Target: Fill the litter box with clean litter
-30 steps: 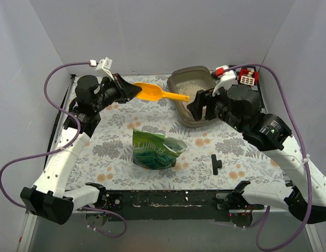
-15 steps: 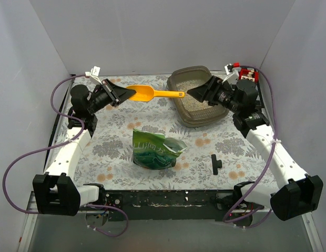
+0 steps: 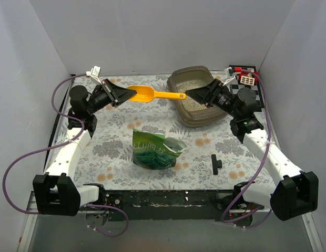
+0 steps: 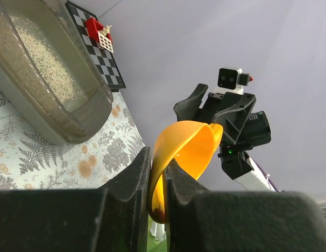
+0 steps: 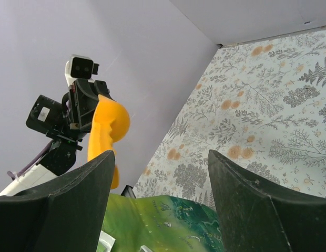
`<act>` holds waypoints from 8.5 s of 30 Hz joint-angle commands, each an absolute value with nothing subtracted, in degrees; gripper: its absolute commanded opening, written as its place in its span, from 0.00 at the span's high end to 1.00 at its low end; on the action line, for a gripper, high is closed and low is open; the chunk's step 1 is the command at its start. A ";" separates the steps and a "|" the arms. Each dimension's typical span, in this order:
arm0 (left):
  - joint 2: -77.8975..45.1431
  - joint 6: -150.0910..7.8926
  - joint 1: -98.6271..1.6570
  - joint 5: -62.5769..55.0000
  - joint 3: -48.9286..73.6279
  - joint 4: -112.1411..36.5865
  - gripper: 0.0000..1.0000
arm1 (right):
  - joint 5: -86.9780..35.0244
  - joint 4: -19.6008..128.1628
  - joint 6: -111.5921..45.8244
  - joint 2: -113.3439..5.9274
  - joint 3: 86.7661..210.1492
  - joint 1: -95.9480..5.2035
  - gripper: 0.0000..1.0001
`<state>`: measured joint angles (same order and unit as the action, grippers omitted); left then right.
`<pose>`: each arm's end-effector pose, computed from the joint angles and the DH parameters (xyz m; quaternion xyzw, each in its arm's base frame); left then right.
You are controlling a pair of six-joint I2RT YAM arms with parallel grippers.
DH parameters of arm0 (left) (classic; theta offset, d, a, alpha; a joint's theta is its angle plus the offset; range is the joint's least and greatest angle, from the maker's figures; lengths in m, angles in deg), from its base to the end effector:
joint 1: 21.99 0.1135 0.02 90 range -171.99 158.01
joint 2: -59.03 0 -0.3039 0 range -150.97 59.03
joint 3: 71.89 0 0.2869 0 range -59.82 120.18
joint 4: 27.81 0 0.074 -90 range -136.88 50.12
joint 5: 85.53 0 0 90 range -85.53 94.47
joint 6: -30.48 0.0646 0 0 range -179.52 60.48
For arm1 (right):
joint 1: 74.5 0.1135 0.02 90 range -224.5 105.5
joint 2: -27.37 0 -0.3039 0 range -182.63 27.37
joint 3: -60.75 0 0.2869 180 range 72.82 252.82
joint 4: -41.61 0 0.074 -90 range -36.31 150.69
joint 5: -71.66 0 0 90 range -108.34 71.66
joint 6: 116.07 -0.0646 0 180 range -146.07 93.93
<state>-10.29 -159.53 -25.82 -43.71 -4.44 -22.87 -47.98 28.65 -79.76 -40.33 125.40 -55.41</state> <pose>0.3124 -0.0692 0.3947 -0.2695 0.6399 -0.6947 0.1876 0.2914 0.1346 0.4018 -0.0020 0.6521 0.5715 0.4981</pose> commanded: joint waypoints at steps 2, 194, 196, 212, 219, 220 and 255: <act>-8.91 -159.27 -25.50 -43.95 -6.12 -21.08 1.00 | -47.24 22.23 -81.96 -37.40 126.26 -55.16 0.22; 15.70 -106.80 -46.16 -29.37 -22.82 -45.07 1.00 | -15.99 110.36 -48.48 -47.41 160.78 -30.39 0.99; 15.70 -106.80 -46.24 -28.93 -22.73 -45.15 1.00 | -13.60 113.00 -48.39 -49.78 164.39 -28.19 0.99; 14.82 -106.01 -47.47 -25.41 -22.12 -45.95 1.00 | -15.69 99.15 -52.96 -51.91 146.85 -23.08 0.99; 14.82 -106.01 -47.47 -28.48 -22.11 -45.68 1.00 | -28.68 82.54 -58.49 -43.75 128.75 -30.88 0.99; 15.08 -106.19 -47.47 -29.01 -22.29 -45.59 1.00 | -31.75 79.12 -59.46 -42.25 125.42 -32.56 0.99; 21.67 -106.54 -47.47 -21.72 -25.45 -49.64 1.00 | -42.42 -2.47 -93.04 -57.88 105.09 -23.79 0.99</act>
<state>18.91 -104.88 -47.22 -22.40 -23.83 -50.97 -42.83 9.37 -90.27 -59.98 104.20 -24.96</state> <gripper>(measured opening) 0.011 0.347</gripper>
